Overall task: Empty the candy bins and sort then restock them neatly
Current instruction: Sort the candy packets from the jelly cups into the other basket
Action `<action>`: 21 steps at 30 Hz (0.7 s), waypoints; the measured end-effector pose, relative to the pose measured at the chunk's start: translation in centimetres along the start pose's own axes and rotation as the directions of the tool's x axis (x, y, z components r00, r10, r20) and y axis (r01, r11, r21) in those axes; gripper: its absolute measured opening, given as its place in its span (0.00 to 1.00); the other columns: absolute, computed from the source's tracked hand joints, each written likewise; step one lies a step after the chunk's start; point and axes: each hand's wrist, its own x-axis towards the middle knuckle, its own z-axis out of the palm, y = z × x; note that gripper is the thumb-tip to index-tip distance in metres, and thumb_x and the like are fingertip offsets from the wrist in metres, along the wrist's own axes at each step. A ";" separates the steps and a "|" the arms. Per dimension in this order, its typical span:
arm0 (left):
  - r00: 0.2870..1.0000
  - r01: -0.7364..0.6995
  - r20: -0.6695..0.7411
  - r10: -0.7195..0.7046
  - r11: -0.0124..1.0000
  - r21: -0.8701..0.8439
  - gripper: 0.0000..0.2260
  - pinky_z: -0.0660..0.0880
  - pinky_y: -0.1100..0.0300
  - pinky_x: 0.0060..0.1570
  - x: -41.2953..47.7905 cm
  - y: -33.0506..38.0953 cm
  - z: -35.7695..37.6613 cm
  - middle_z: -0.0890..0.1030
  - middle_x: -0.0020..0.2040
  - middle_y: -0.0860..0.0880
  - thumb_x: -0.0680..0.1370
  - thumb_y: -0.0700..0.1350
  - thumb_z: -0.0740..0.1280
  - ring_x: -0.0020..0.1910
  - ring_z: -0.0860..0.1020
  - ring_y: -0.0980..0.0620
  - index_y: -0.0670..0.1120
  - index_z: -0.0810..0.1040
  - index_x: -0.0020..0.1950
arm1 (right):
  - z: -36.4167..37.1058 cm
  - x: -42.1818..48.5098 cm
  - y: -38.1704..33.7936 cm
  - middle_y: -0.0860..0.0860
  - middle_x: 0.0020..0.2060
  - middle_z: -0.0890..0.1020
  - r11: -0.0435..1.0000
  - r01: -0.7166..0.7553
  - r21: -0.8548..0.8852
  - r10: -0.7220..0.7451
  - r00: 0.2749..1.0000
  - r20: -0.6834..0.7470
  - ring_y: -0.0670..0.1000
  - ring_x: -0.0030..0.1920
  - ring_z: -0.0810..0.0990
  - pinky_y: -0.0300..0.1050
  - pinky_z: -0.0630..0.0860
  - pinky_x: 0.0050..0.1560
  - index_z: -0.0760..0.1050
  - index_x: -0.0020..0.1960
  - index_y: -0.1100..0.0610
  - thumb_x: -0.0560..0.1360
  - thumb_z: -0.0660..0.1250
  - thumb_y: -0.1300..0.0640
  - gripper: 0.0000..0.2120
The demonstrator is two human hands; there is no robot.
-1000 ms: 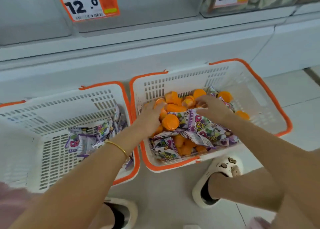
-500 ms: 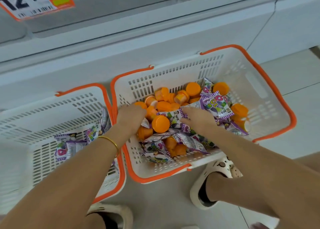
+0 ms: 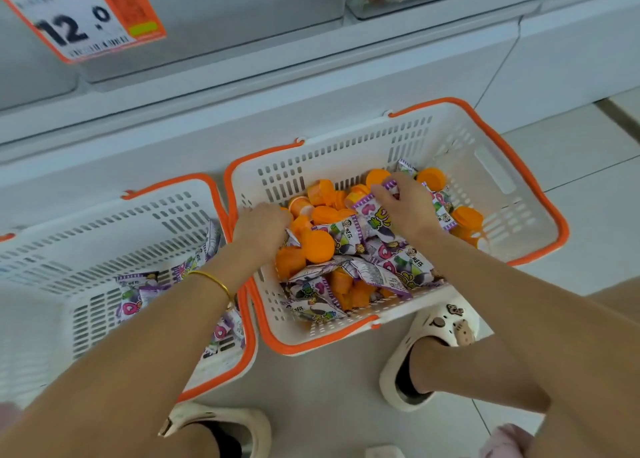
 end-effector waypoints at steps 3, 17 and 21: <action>0.997 0.053 -0.027 -0.072 0.898 -0.437 0.06 0.65 0.56 0.40 -1.6 -0.8 -3.1 0.73 0.43 0.45 0.80 0.40 0.61 0.45 0.71 0.47 0.40 0.76 0.48 | -0.7 -0.2 -1.3 0.52 0.26 0.64 0.966 -0.102 0.237 0.121 0.990 -0.066 0.51 0.26 0.64 0.39 0.64 0.28 0.60 0.34 0.56 0.80 0.61 0.50 0.20; 0.981 0.188 0.193 -0.004 -0.208 -0.960 0.18 0.74 0.44 0.61 -7.7 3.9 -6.5 0.82 0.57 0.45 0.76 0.51 0.68 0.59 0.78 0.45 0.44 0.75 0.63 | 1.3 -4.6 -8.9 0.55 0.44 0.75 0.809 -0.236 0.539 0.254 0.966 0.042 0.51 0.40 0.72 0.40 0.71 0.37 0.69 0.56 0.60 0.80 0.60 0.50 0.13; 0.990 0.114 0.123 -0.061 -0.134 -0.984 0.20 0.71 0.40 0.63 -7.9 3.5 -7.2 0.82 0.55 0.43 0.73 0.50 0.71 0.58 0.79 0.44 0.44 0.75 0.61 | -1.2 -5.5 -9.8 0.53 0.51 0.78 0.660 -0.511 0.550 0.310 0.853 0.420 0.52 0.52 0.76 0.52 0.71 0.58 0.69 0.62 0.55 0.76 0.61 0.39 0.24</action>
